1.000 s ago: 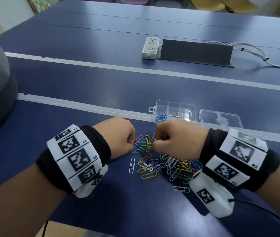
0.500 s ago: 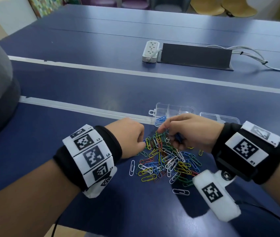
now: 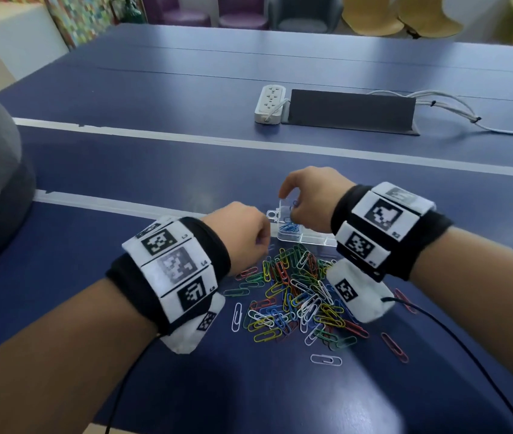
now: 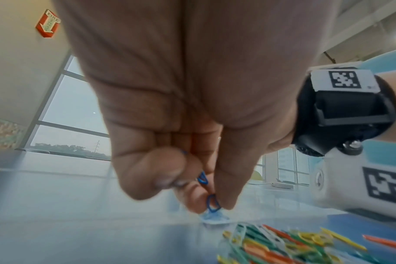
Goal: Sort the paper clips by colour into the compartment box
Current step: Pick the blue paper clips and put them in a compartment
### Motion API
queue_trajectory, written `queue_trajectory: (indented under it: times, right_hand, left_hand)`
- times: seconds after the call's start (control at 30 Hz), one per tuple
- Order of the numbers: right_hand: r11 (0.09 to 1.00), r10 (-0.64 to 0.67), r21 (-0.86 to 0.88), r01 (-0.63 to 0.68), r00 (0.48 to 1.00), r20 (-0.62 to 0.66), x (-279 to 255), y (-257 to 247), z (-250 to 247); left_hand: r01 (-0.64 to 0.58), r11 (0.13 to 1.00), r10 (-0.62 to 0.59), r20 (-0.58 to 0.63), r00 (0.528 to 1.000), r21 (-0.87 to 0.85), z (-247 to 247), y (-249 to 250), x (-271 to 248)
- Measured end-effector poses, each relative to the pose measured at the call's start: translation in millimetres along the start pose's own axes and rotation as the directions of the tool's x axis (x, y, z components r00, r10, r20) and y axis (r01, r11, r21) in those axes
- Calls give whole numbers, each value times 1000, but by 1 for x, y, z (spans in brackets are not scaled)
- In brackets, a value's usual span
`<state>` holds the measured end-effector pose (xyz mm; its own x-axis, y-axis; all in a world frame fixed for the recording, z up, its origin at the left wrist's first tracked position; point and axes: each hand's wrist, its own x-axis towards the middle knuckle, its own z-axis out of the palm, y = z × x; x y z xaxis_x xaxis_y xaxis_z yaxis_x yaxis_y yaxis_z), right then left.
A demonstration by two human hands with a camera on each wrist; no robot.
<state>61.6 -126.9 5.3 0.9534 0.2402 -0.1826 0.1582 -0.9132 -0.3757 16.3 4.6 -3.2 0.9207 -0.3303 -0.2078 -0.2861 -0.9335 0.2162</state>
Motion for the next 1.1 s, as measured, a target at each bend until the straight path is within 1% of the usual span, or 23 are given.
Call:
queue_trajectory:
  times: [0.1, 0.23, 0.27, 0.33, 0.43, 0.53, 0.6, 0.67, 0.77, 0.83, 0.97, 1.1]
  right_hand:
    - [1000, 12, -18, -11, 999, 41, 3, -8, -2]
    - [1000, -8, 10, 8, 999, 46, 2, -8, -11]
    - [999, 7, 49, -10, 998, 60, 3, -6, -12]
    - [978, 53, 196, -75, 992, 116, 3, -2, -14]
    - [892, 97, 419, -169, 977, 189, -1, 1, -16]
    - [761, 111, 610, -222, 970, 216, -6, 7, -14]
    - [702, 118, 670, -243, 967, 227, -7, 11, -13]
    - [681, 120, 692, -240, 969, 217, -8, 14, -13]
    - [665, 114, 710, -234, 970, 213, -9, 20, -14]
    - [660, 120, 711, -242, 969, 218, -10, 26, -13]
    - [733, 121, 647, -210, 976, 179, -15, 37, -11]
    - [798, 124, 580, -164, 986, 109, -21, 42, -7]
  left_hand:
    - [-5, 999, 5, -14, 1000, -36, -12, 5, 16]
    - [-16, 1000, 16, -61, 998, -10, -17, 11, 36]
    - [-18, 1000, 17, -69, 997, -4, -16, 13, 40]
    - [-12, 1000, 12, -86, 996, -8, -14, 14, 46]
    - [0, 999, -4, -100, 995, -41, -11, 14, 49]
    - [21, 995, -31, -99, 995, -97, -8, 13, 50]
    - [34, 989, -48, -99, 994, -142, -7, 13, 51]
    - [41, 981, -60, -94, 994, -192, -7, 15, 51]
    - [38, 967, -60, -81, 995, -251, -7, 16, 51]
    - [30, 965, -54, -86, 995, -260, -7, 17, 50]
    - [0, 971, -26, -106, 994, -238, -9, 16, 46]
    - [-31, 994, 25, -63, 998, -101, -4, 17, 45]
